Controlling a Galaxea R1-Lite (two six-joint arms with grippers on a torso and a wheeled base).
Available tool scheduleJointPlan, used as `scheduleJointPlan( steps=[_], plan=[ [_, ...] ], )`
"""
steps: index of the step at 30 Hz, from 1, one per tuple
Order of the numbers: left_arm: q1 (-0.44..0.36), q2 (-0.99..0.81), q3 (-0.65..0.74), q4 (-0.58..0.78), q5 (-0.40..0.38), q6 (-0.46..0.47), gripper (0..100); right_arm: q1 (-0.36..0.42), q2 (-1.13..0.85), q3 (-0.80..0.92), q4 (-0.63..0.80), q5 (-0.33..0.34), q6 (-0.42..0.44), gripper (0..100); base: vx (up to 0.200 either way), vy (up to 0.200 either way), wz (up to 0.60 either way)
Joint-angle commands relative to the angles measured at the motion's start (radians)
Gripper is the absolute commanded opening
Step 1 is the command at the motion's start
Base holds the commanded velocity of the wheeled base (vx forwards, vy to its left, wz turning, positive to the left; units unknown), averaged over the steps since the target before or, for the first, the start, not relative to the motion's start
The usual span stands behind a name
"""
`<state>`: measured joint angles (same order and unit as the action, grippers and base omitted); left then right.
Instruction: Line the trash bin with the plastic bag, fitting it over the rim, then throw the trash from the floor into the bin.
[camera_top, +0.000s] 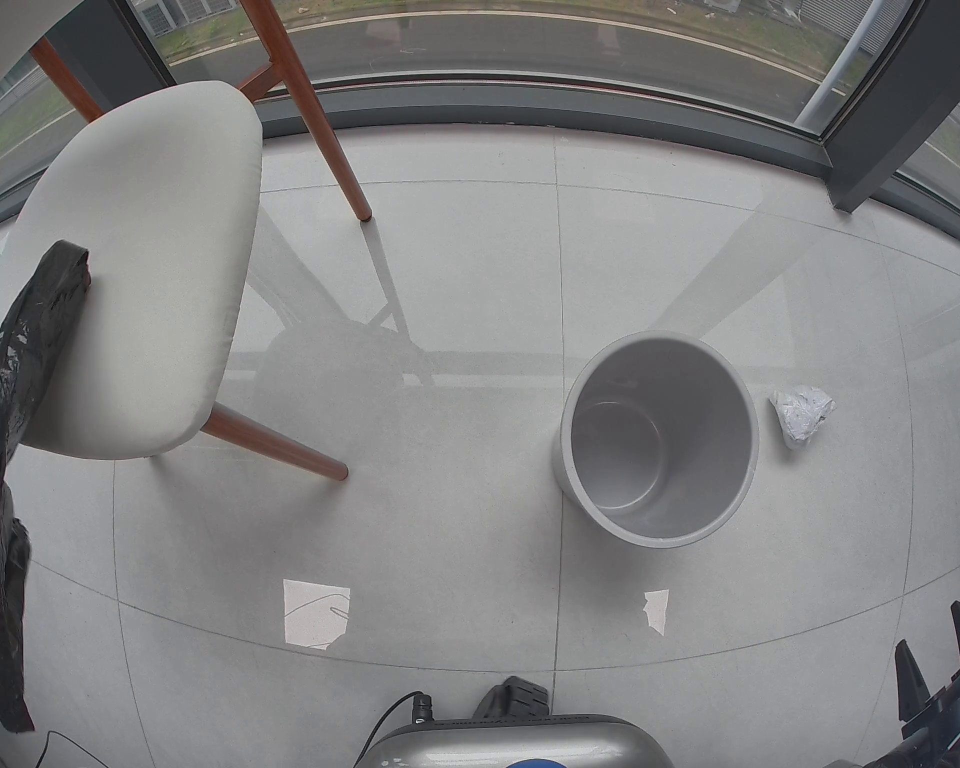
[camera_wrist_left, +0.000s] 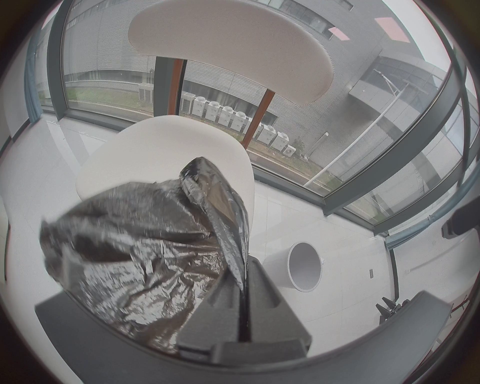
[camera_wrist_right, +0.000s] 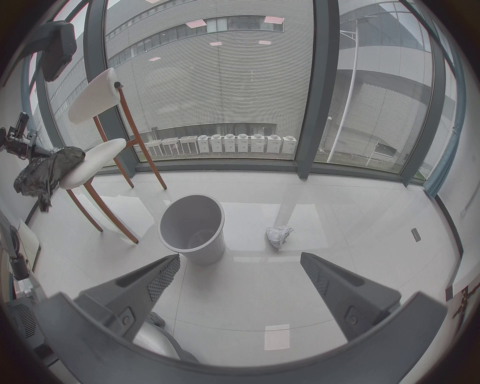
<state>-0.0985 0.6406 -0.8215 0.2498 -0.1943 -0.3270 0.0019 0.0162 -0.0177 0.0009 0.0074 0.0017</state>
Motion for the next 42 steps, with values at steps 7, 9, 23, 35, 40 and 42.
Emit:
scheduleJointPlan(
  steps=[7, 9, 23, 35, 40, 42],
  plan=[
    [-0.004, -0.016, 0.016, -0.05, -0.04, 0.002, 0, 0.0, -0.016, 0.018, -0.001, 0.0, 0.0, 100, 0.0, -0.2, 0.0],
    [-0.004, -0.012, 0.016, -0.057, -0.047, 0.002, 0, 0.001, -0.016, 0.018, -0.001, 0.0, 0.0, 100, 0.0, -0.2, 0.0],
    [-0.003, 0.008, 0.016, -0.069, -0.152, 0.025, 0, 0.0, -0.016, 0.018, 0.001, 0.0, 0.0, 100, 0.0, -0.2, 0.0],
    [-0.003, 0.01, 0.012, -0.072, -0.3, 0.04, 0, 0.0, -0.016, 0.018, -0.001, 0.0, 0.0, 100, 0.0, -0.2, 0.0],
    [-0.003, 0.07, -0.022, -0.106, -0.321, 0.04, 0, 0.001, -0.016, 0.018, 0.001, 0.0, 0.0, 100, 0.0, -0.16, 0.0],
    [-0.003, 0.102, -0.028, -0.156, -0.32, 0.04, 0, 0.0, -0.016, 0.018, 0.001, 0.0, 0.0, 100, 0.0, 0.0, 0.0]
  ],
)
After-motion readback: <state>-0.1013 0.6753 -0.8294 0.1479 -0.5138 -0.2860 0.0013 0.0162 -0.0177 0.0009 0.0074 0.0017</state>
